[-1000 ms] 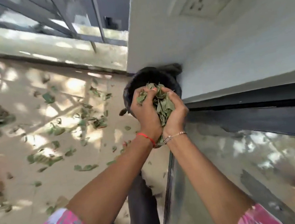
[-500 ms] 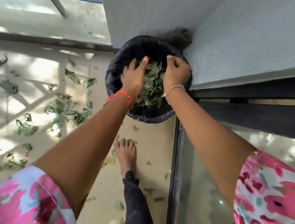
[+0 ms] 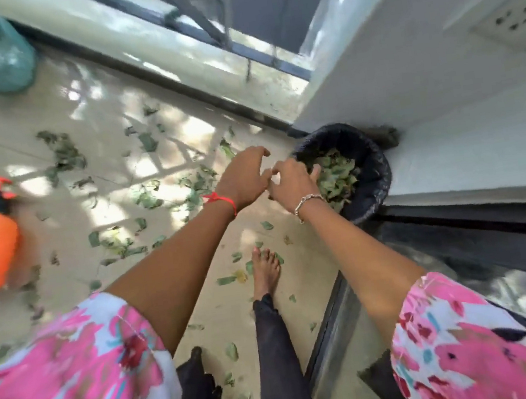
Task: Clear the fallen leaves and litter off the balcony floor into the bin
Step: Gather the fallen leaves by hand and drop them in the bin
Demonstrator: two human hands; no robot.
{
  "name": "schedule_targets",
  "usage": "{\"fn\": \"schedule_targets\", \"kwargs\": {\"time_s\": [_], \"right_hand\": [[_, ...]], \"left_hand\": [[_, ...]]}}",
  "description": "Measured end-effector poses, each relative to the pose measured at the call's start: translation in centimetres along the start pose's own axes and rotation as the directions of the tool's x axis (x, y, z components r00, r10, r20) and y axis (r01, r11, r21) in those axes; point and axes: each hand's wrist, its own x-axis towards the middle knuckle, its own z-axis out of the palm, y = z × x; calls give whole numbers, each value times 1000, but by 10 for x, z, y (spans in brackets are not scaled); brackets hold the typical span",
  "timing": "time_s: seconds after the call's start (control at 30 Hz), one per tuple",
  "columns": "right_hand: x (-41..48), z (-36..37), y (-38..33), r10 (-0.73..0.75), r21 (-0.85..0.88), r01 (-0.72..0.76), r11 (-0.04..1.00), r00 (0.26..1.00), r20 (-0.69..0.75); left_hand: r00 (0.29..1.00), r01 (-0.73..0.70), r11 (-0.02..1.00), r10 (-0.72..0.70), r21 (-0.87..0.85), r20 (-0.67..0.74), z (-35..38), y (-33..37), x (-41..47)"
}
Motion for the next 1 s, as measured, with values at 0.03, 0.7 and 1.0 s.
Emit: {"fn": "schedule_targets", "kwargs": {"time_s": [0.03,0.7,1.0], "right_hand": [[-11,-7,-24,-57,-100,59,993,998,25],[-432,23,-563,-905,-385,919,86,234,355],[-541,125,-656,-682,-270,856,-441,-125,721]], "left_hand": [[1000,3,999,-2,42,-16,-20,-6,-19],[540,641,763,-374,80,-754,-367,-152,-646],[78,797,448,-743,-406,-665,-332,-193,-798]]}}
